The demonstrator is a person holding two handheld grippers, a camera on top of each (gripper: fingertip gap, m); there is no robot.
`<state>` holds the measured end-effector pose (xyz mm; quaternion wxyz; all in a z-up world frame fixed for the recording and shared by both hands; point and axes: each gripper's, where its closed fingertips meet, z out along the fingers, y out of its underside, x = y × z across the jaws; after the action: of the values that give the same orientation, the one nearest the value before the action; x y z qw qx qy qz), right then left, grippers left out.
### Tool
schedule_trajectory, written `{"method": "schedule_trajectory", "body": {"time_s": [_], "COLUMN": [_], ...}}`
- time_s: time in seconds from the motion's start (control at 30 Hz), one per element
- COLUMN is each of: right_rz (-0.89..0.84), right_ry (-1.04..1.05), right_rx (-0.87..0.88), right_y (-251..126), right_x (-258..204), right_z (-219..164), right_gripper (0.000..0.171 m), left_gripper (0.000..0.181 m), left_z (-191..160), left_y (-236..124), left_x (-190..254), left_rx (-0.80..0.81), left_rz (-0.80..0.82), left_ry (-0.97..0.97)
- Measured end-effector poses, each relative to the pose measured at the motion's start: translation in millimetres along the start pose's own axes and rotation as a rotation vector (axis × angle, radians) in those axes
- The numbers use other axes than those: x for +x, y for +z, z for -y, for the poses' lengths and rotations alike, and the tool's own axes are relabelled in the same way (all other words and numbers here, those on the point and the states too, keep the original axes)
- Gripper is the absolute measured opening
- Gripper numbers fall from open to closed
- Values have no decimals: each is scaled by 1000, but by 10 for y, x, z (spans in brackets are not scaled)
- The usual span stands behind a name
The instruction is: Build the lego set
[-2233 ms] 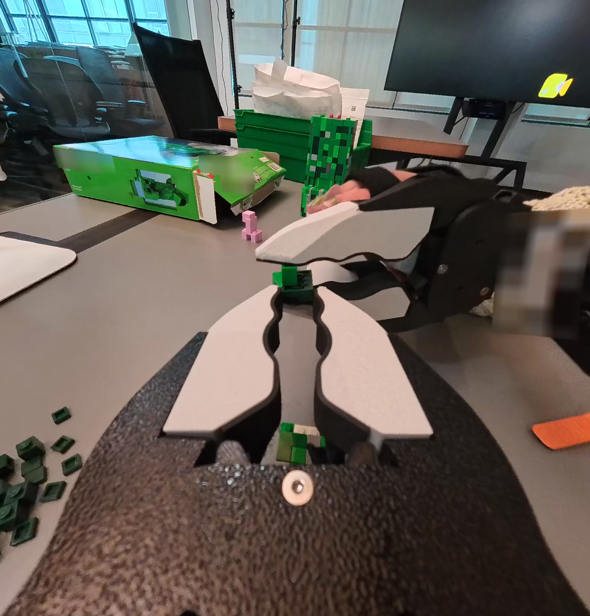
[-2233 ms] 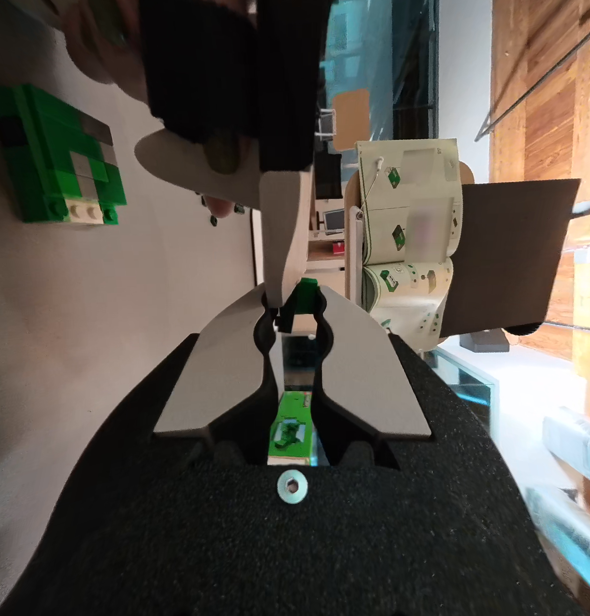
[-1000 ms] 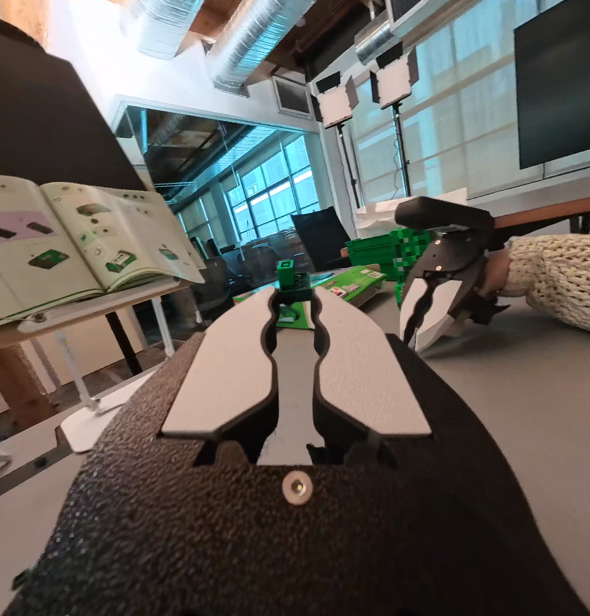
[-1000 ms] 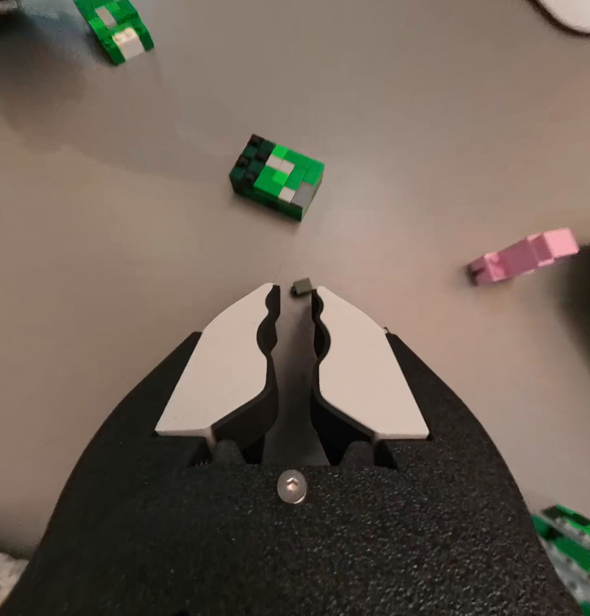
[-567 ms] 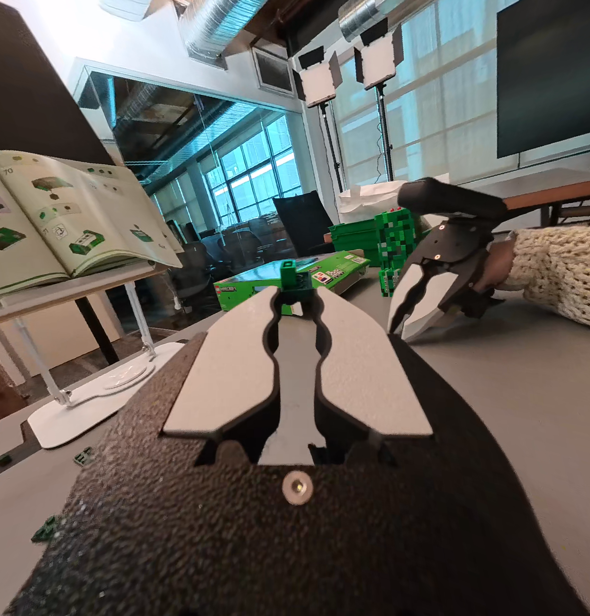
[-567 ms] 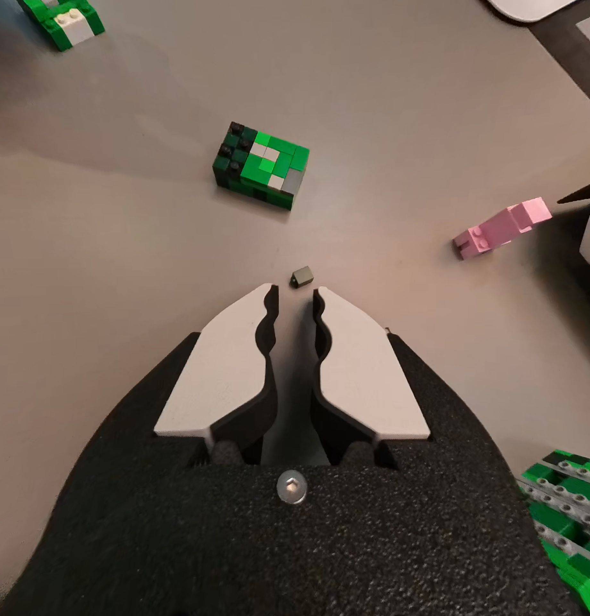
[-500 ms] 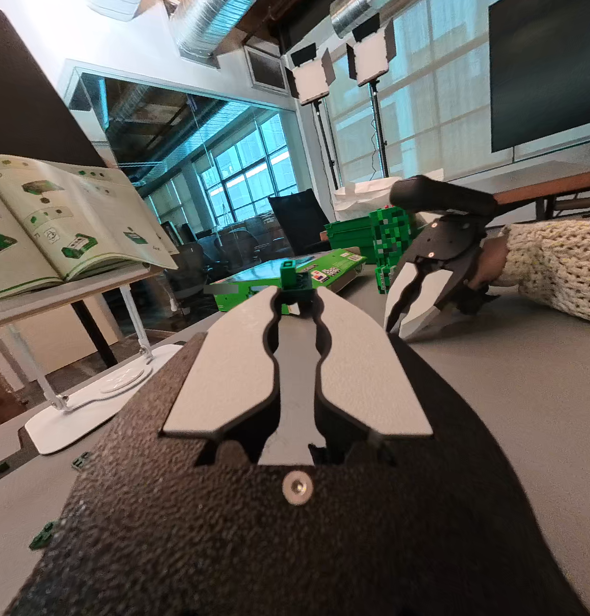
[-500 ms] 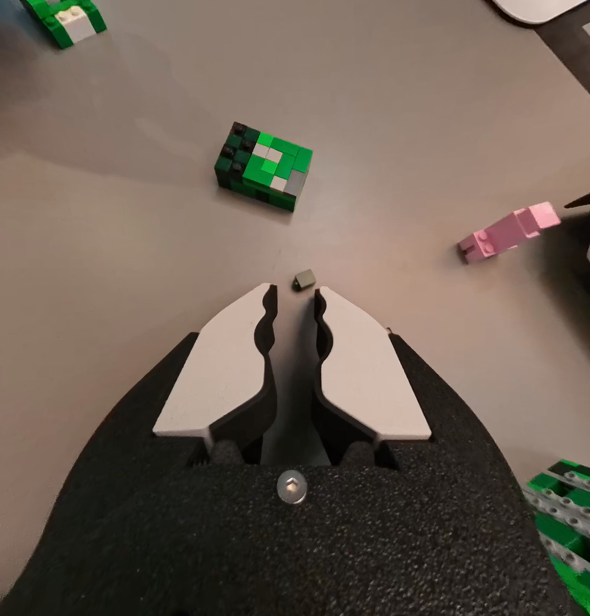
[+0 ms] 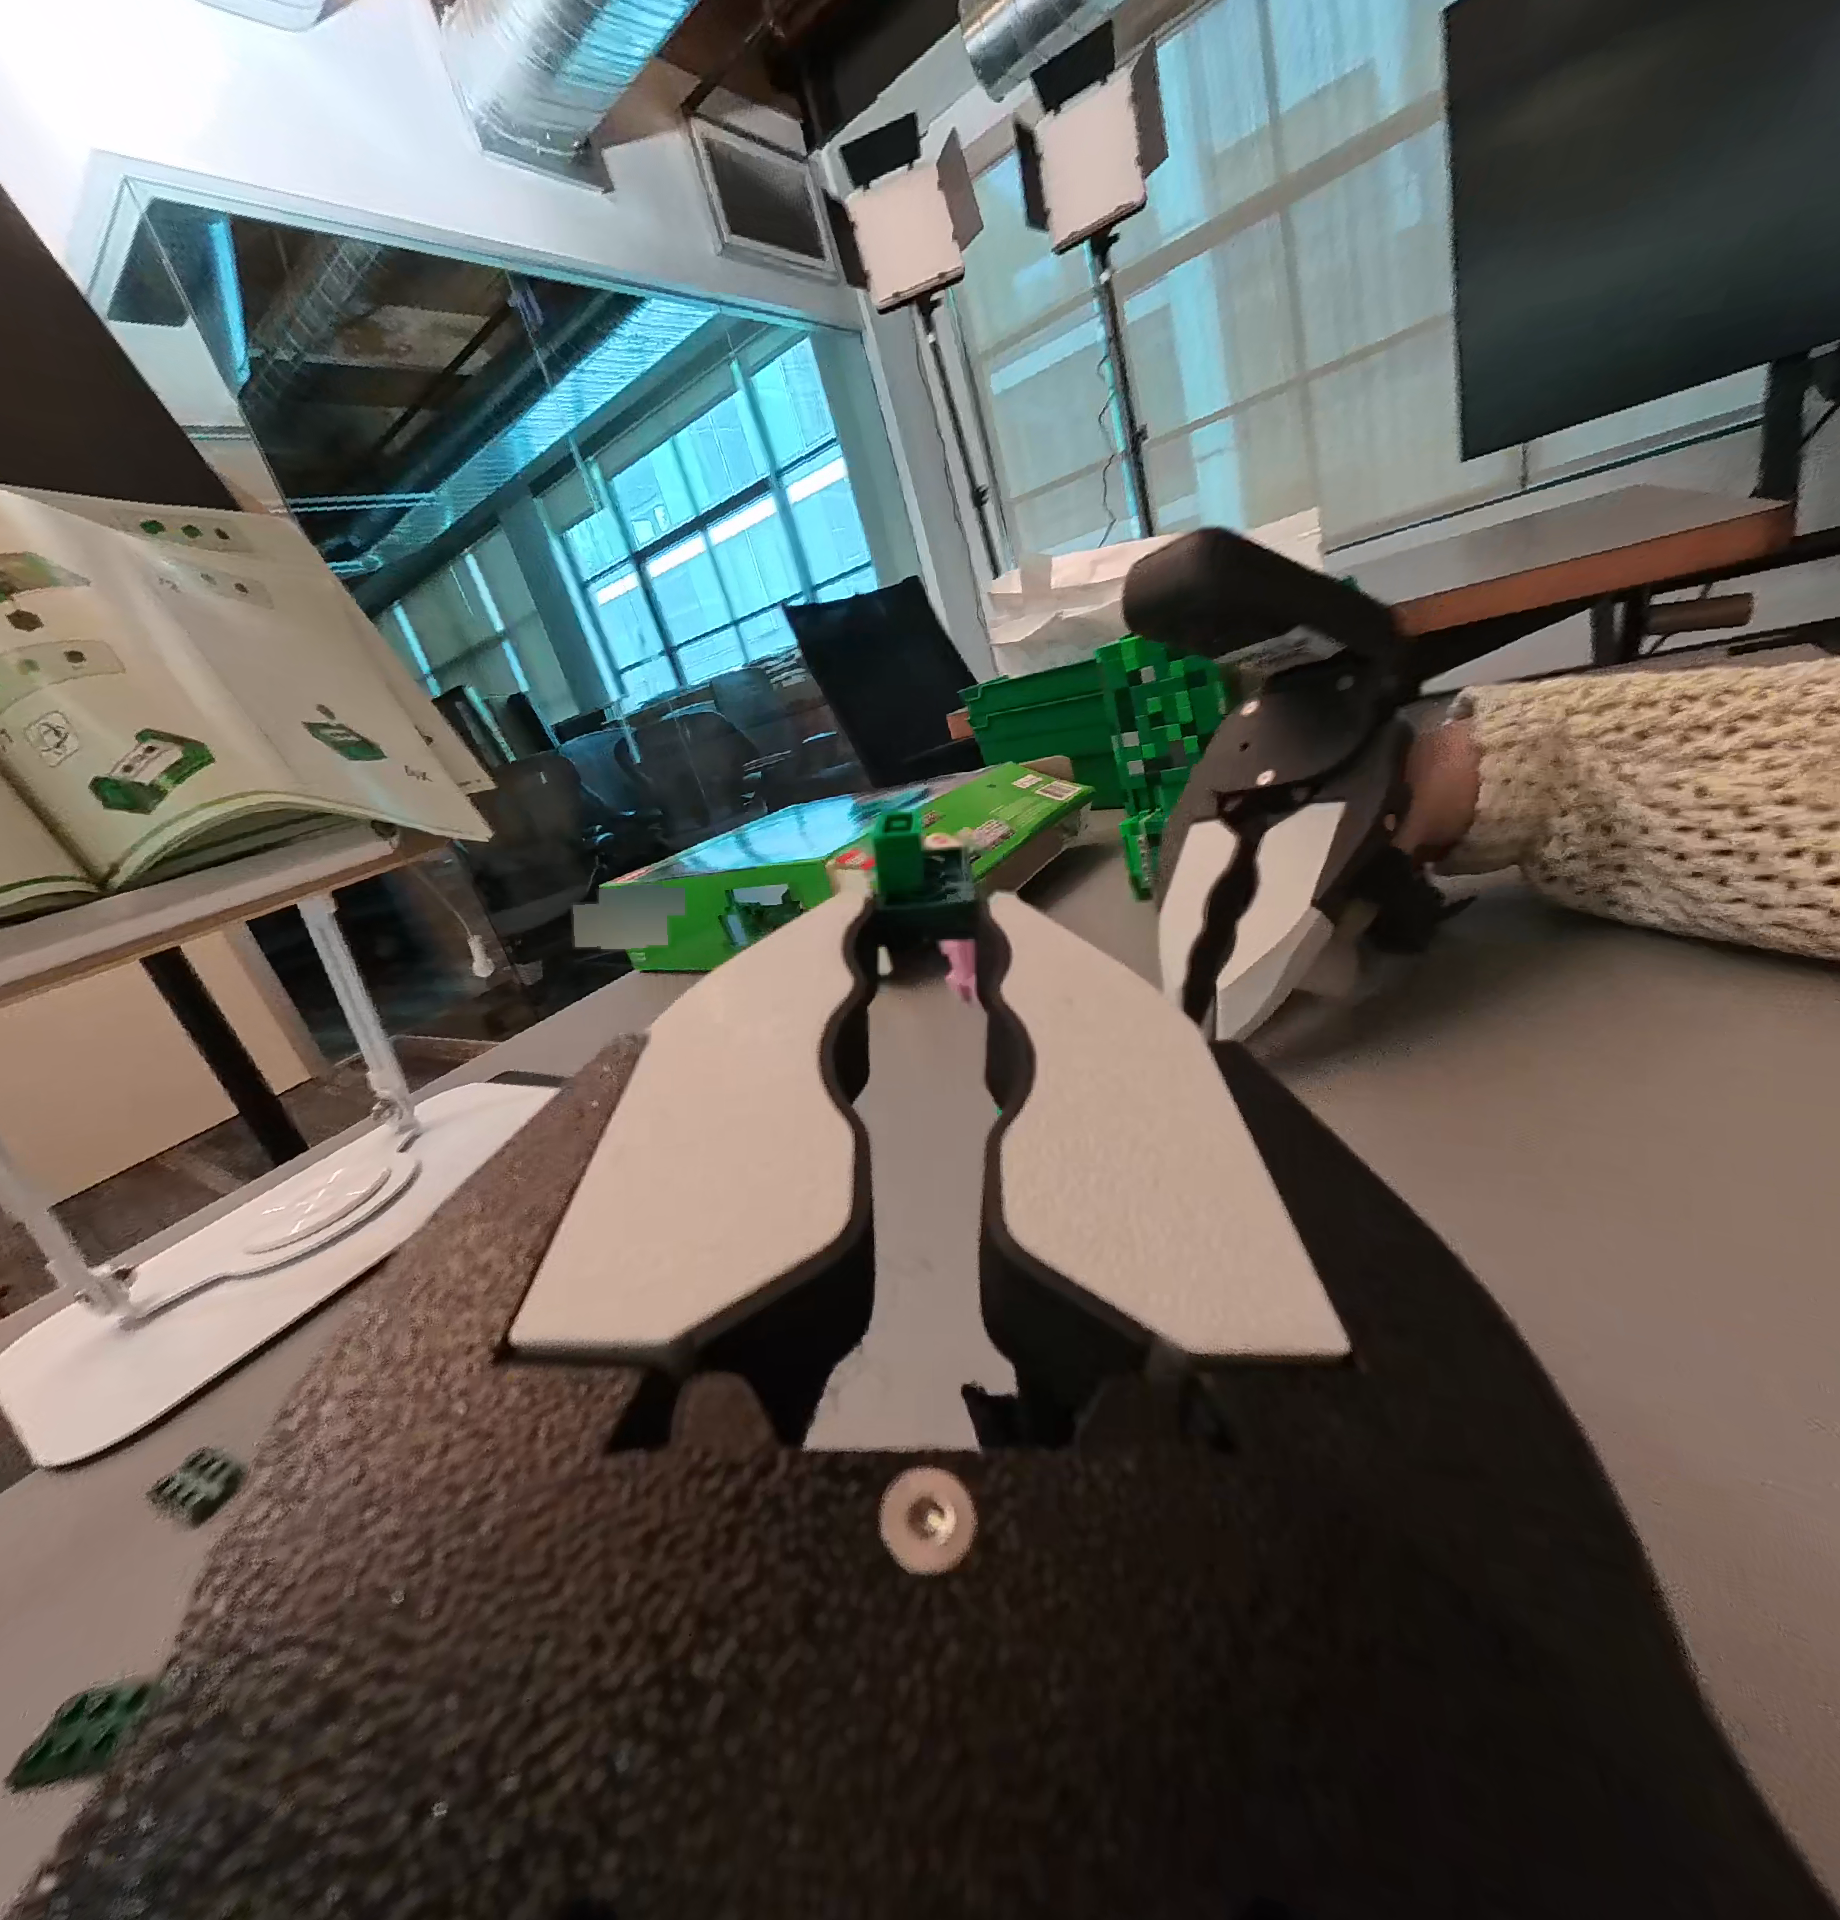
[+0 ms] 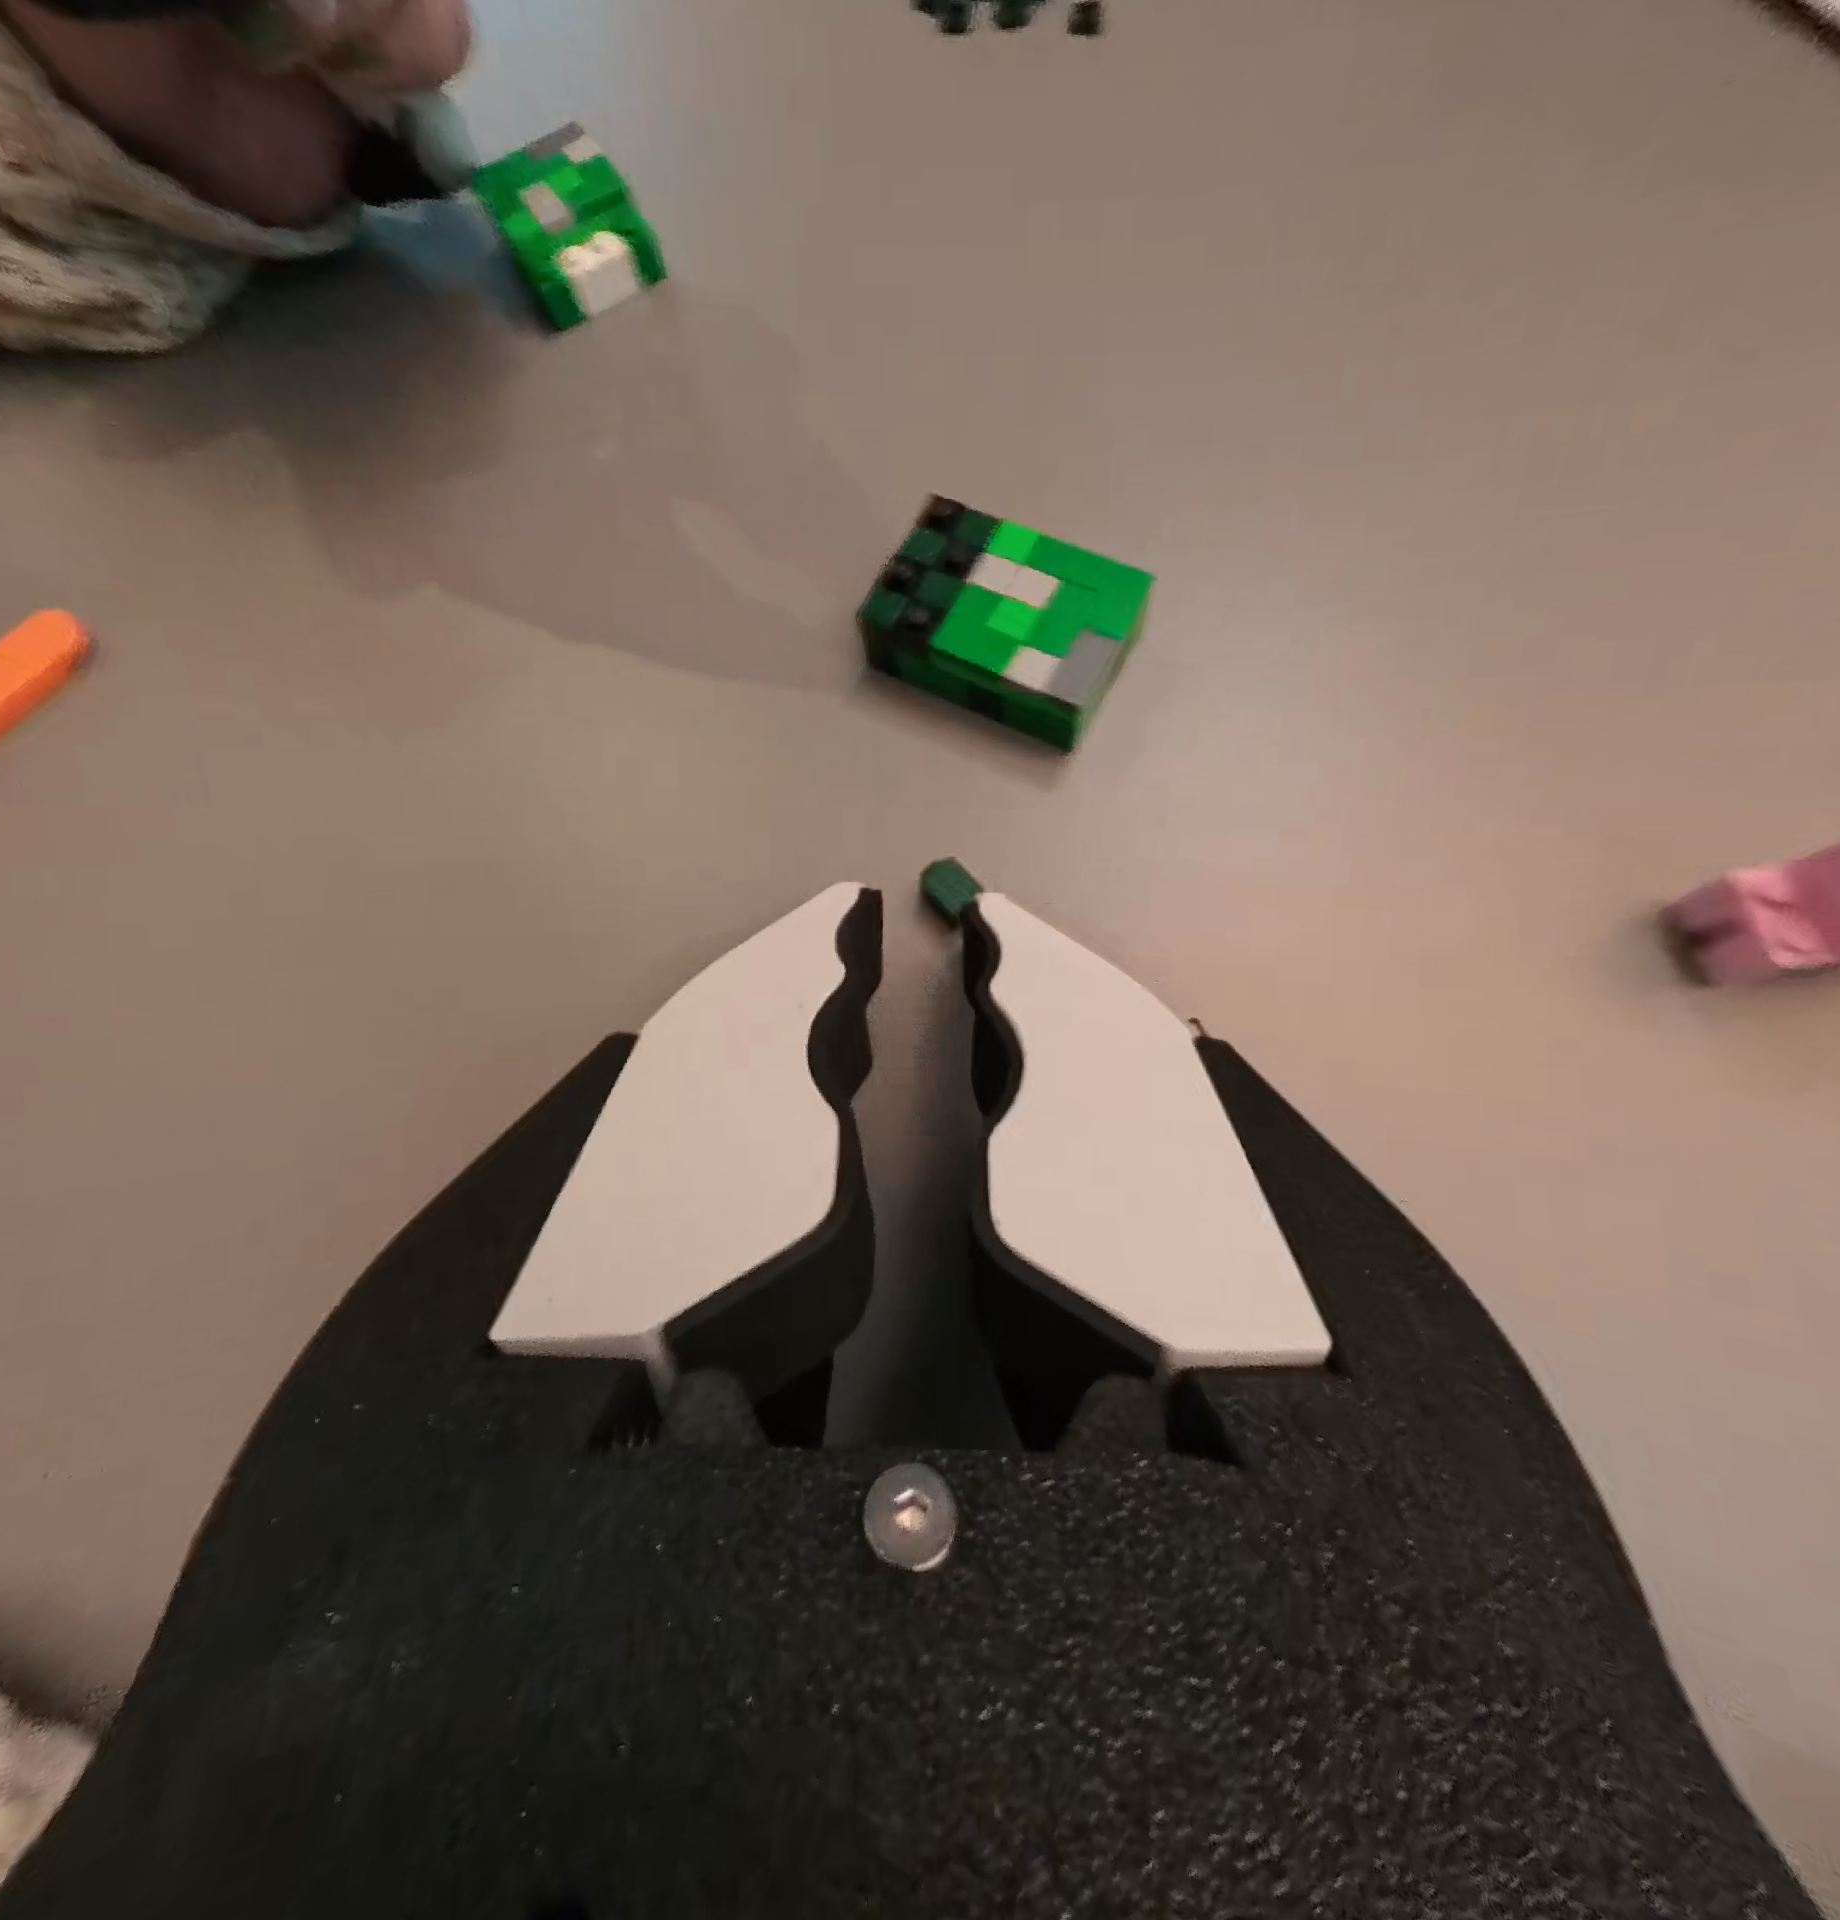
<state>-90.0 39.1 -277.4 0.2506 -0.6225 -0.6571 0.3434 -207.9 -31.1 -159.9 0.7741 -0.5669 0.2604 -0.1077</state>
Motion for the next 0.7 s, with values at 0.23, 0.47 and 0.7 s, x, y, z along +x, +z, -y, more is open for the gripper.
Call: {"method": "schedule_trajectory", "body": {"time_s": [0.23, 0.47, 0.7], "right_rz": [6, 3, -9], "right_ry": [-85, -99, -149], "right_rx": [37, -19, -62], "right_y": [-54, 58, 97], "right_x": [-21, -31, -51], "right_z": [24, 9, -7], "right_gripper": [21, 18, 7], "left_gripper": [18, 18, 18], "left_z": [159, 271, 260], "left_y": [-34, -125, -105], "left_x": [169, -81, -86], "left_rx": [103, 156, 148], "left_rz": [-135, 38, 56], "left_ry": [-85, -61, -76]}}
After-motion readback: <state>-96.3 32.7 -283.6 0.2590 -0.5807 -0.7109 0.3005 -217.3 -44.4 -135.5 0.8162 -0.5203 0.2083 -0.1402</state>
